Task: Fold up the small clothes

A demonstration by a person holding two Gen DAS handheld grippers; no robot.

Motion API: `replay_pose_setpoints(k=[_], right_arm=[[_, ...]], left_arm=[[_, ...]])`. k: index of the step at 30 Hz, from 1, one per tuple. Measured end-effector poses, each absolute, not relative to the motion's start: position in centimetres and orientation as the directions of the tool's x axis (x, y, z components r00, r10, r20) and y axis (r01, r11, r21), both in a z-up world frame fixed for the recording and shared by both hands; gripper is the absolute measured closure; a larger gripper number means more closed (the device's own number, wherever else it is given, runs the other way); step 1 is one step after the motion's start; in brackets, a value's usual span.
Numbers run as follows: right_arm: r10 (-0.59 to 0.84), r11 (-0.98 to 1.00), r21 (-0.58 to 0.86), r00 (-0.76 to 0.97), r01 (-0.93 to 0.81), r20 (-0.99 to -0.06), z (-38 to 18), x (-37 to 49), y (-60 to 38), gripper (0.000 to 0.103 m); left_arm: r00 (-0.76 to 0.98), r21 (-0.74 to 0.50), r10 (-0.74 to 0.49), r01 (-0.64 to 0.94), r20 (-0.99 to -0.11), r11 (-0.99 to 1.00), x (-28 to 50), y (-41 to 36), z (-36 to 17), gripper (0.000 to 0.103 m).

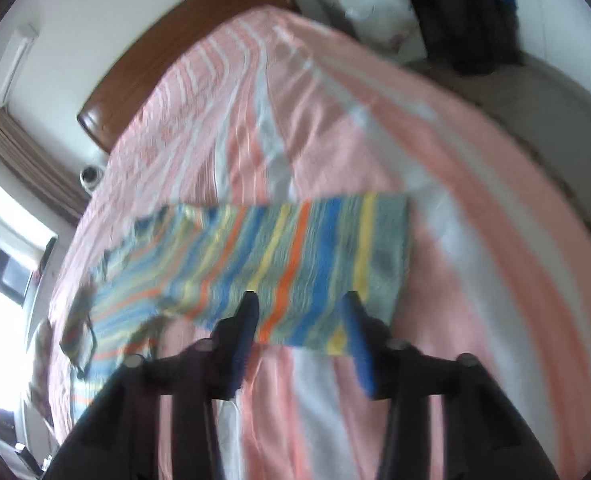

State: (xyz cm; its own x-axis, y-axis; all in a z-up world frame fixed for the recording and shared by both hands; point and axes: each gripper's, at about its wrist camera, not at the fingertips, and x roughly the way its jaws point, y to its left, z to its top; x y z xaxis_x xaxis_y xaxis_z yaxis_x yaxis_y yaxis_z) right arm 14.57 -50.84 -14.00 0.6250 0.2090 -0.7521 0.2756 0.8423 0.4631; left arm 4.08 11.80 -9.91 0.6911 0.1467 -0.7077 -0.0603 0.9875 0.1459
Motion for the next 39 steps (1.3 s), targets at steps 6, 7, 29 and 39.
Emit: replay_pose_setpoints(k=[6,7,29,39], right_arm=[[0.075,0.890,0.348,0.658,0.294,-0.749,-12.8,9.9,-49.5,0.073],[0.080,0.901,0.341,0.670,0.268,-0.738,-12.4,8.8,-48.6,0.072],[0.109,0.976,0.215,0.761,0.040,-0.639,-14.1,-2.0,-37.0,0.066],[0.110,0.976,0.211,0.723,0.051,-0.682,-16.0,-0.8,-36.7,0.064]], left_arm=[[0.690,0.107,-0.141,0.303,-0.710,0.947,9.8,6.1,-4.0,0.003],[0.642,0.107,-0.188,0.391,-0.744,0.914,11.8,4.3,-4.7,0.003],[0.555,0.059,0.246,-0.333,-0.795,0.941,28.3,22.3,-10.9,0.094],[0.424,0.062,0.292,-0.479,-0.857,0.875,28.2,28.5,-16.7,0.095]])
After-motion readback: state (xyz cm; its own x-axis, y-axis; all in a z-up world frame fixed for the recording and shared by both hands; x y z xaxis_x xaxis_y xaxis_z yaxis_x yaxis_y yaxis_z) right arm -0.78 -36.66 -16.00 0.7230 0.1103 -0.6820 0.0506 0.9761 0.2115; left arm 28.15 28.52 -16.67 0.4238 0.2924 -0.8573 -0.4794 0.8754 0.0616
